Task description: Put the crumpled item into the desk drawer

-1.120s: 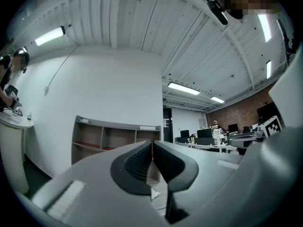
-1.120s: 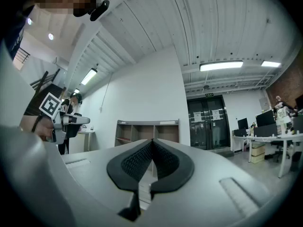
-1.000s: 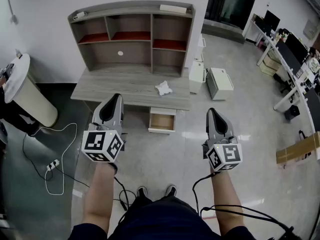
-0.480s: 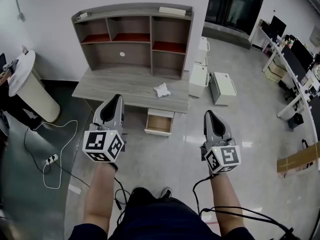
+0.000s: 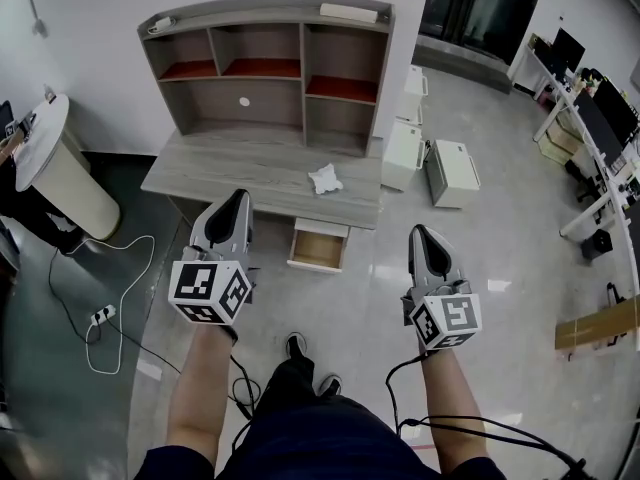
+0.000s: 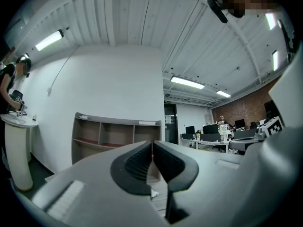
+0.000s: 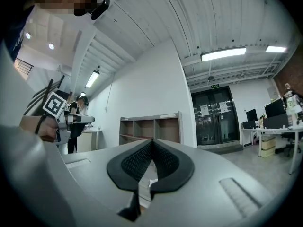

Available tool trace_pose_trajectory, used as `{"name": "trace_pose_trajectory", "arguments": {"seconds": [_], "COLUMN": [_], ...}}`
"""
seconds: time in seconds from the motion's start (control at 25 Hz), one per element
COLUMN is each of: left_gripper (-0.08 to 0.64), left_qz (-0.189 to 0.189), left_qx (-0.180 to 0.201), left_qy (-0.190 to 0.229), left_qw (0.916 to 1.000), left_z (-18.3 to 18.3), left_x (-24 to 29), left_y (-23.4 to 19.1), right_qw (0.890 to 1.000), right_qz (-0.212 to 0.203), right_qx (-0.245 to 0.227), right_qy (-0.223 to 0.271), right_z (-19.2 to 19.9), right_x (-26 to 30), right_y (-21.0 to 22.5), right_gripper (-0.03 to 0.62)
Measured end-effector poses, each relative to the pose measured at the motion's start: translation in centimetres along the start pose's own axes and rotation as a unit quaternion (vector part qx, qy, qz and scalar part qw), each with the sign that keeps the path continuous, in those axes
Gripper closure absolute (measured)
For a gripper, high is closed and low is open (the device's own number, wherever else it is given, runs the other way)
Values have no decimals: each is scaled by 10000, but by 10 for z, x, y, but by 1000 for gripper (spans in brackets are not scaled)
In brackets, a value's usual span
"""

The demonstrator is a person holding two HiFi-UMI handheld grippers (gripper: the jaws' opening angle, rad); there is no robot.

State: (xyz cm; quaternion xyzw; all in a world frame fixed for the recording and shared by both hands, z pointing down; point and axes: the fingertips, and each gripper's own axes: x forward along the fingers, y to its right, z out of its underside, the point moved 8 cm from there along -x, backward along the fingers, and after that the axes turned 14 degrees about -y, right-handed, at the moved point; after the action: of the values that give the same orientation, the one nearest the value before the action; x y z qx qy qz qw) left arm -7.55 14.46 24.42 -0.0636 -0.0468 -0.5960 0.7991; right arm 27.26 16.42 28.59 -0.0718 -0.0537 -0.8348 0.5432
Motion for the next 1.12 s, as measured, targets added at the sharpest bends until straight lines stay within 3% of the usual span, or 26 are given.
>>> {"name": "trace_pose_trajectory", "arguments": {"seconds": [0.44, 0.88, 1.12], "left_gripper": [546, 546, 546], "left_qz": [226, 497, 569], "left_qx": [-10, 88, -99], "left_qy": [-156, -306, -437], "left_qw": [9996, 9983, 9974], "left_z": [2, 14, 27], "left_x": [87, 151, 173], "left_y": [-43, -96, -114], "right_qw": [9995, 9978, 9964], "right_qz": [293, 496, 480], "right_qx": [-18, -198, -264], "right_qy": [-113, -399, -640], "right_z": [-17, -26, -23], "right_x": [69, 138, 171], "right_y": [24, 9, 6], "right_gripper": [586, 586, 586]}}
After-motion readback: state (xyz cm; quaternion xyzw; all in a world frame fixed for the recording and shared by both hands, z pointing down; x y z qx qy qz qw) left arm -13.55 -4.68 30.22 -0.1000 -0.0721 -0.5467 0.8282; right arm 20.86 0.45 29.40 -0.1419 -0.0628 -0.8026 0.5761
